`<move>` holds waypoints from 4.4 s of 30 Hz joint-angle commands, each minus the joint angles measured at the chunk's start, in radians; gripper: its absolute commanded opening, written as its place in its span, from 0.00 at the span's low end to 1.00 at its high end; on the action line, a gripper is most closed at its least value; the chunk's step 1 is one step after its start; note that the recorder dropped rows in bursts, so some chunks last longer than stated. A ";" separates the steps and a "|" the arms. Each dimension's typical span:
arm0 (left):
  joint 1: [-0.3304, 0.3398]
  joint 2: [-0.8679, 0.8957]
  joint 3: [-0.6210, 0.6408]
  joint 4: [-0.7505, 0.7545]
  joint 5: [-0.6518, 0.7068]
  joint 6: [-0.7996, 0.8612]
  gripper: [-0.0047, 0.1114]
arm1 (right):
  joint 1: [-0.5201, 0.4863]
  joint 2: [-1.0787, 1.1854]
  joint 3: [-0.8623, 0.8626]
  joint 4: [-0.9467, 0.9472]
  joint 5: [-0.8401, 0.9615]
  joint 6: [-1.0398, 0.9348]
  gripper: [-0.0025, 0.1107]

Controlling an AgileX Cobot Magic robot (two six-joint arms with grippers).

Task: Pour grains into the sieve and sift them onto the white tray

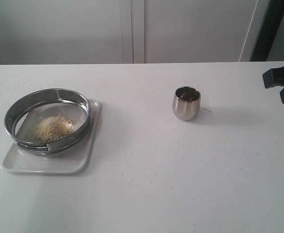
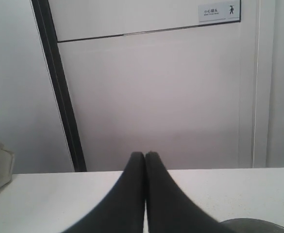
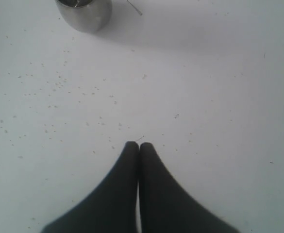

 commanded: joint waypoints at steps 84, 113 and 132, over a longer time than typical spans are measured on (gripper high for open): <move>-0.150 1.319 -1.332 0.122 1.437 -0.187 0.04 | -0.005 -0.007 0.004 -0.001 -0.014 -0.001 0.02; -0.105 1.410 -1.326 0.147 1.455 -0.141 0.32 | -0.005 -0.007 0.004 -0.001 -0.014 -0.001 0.02; -0.105 1.482 -1.317 0.112 1.399 -0.134 0.32 | -0.005 -0.007 0.004 -0.001 -0.014 -0.001 0.02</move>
